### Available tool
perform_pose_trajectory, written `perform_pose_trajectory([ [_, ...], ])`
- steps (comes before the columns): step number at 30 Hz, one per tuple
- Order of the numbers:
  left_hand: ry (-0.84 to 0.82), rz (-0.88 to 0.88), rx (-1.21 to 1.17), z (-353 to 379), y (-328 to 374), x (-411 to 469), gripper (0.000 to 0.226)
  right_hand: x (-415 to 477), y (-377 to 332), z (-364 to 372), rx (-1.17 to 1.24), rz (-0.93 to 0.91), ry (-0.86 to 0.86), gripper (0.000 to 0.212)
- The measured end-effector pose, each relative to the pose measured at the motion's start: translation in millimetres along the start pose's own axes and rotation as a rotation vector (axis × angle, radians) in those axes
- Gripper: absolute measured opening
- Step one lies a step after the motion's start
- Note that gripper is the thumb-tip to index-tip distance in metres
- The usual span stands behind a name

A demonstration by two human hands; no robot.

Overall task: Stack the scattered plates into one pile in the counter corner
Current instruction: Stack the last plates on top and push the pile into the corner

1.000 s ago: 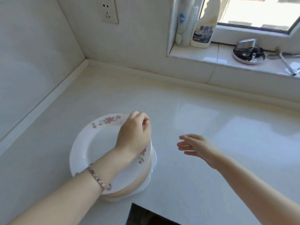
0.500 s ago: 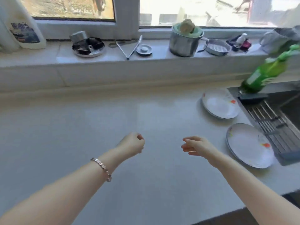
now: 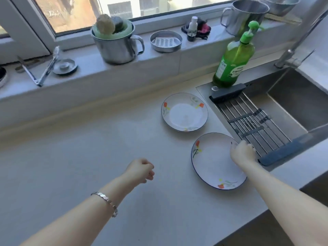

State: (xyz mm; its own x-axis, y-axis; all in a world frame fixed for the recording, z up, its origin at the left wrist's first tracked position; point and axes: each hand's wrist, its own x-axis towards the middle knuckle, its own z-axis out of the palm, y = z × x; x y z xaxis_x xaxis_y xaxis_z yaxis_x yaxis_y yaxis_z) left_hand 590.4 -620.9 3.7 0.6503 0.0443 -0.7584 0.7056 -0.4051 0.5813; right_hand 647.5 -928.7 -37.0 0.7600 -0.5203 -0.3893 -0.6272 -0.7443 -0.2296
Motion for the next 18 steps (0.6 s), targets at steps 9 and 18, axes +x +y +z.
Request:
perform_pose_trajectory([
  [9, 0.018, -0.14, -0.239, 25, 70, 58, 0.014, 30, 22, 1, 0.25, -0.07, -0.1, 0.043],
  [18, 0.073, -0.139, -0.545, 54, 124, 144, 0.039, 25, 31, -1, 0.389, -0.113, -0.082, 0.049],
])
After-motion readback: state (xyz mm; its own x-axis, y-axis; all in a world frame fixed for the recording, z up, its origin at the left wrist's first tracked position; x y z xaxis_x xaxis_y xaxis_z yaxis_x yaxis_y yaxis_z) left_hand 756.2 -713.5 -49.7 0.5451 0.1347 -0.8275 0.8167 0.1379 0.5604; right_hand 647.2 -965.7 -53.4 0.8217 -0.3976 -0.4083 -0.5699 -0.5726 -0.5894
